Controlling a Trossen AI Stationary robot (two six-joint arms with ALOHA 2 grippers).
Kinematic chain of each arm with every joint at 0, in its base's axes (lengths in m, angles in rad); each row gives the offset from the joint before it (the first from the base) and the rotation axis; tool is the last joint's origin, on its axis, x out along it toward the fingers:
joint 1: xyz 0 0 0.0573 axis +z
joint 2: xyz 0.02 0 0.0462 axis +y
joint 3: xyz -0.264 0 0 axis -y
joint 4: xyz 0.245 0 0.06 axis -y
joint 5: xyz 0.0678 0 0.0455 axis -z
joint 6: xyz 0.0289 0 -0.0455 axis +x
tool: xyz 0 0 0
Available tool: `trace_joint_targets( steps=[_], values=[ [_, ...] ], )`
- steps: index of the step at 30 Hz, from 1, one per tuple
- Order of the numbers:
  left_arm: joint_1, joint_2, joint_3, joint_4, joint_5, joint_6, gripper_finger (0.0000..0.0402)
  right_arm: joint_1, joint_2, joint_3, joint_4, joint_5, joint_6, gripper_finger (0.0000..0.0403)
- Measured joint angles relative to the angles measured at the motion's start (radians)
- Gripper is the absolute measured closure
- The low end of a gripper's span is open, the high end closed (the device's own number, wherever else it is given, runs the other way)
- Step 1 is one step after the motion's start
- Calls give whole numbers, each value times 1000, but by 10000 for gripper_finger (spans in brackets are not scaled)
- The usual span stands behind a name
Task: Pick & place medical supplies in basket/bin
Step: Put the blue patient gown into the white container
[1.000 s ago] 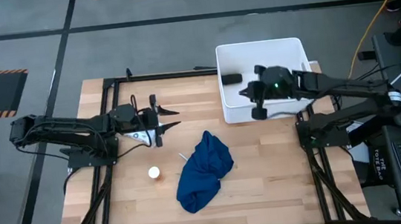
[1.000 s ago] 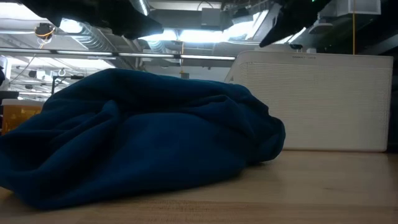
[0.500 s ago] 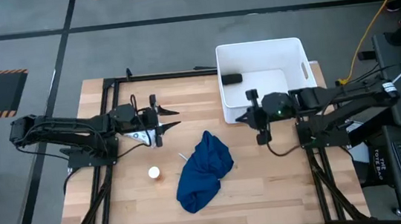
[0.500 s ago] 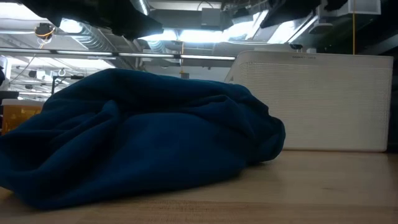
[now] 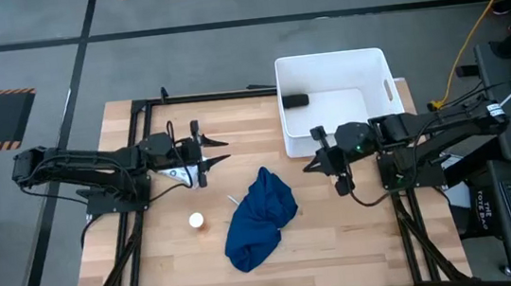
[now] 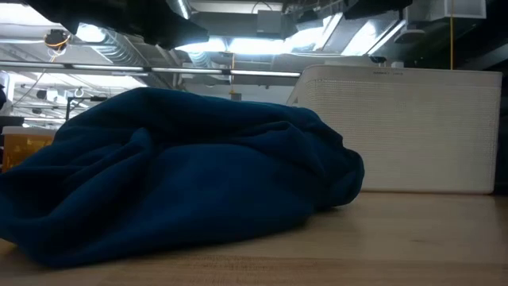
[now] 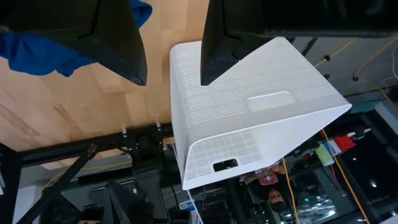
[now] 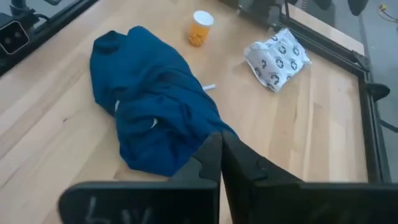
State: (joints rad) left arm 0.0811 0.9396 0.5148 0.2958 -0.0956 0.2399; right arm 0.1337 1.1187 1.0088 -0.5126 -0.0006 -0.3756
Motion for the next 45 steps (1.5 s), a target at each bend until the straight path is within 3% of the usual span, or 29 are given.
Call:
trace_joint_targets(
  steps=[5,11,16,24,32,41,45],
  values=[
    [0,0,0,0,0,9,258,1,0,0,13,19,-23,392],
    [0,0,0,0,47,51,258,32,55,0,16,175,-25,399],
    [0,0,0,-1,106,69,258,100,154,2,9,191,-30,390],
    [0,0,0,-1,93,61,258,159,194,29,35,233,36,389],
    [0,0,0,-2,-22,-23,258,241,249,29,39,336,38,299],
    [0,0,0,-1,-34,-92,258,370,323,29,95,564,26,171],
    [0,0,0,-4,-35,-107,258,392,372,29,160,586,32,126]
  ],
)
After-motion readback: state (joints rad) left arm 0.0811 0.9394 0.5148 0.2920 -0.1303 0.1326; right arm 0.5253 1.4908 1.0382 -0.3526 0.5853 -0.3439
